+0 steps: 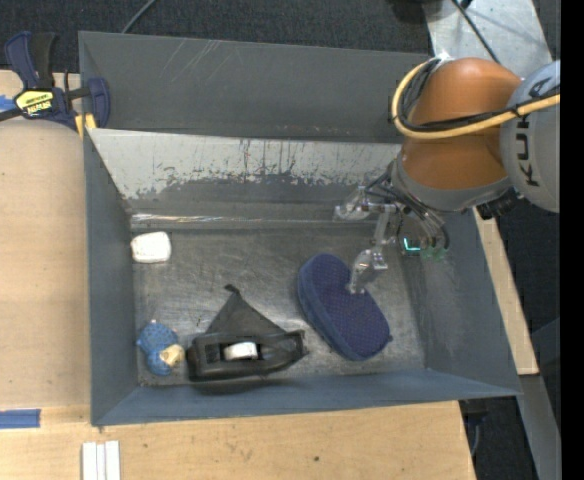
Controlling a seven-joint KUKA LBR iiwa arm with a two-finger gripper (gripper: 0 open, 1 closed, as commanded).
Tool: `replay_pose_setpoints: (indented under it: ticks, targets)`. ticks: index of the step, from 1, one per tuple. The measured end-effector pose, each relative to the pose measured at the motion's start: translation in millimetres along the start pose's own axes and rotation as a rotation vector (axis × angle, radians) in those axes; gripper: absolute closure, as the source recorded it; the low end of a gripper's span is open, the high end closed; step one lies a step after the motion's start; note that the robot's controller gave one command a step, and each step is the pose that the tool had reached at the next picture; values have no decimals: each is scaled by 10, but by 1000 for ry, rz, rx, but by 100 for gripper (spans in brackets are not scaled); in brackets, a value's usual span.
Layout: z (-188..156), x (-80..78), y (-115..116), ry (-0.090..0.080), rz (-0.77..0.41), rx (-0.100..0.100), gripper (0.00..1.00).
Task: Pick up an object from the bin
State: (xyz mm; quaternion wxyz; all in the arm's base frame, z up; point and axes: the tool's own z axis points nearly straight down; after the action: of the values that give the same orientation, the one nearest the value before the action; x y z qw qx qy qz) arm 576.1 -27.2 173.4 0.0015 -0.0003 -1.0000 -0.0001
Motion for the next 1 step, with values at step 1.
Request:
replay_pose_setpoints:
  ticks: [1]
  targets:
    - [912, 77, 218, -7, -401, 2, 0]
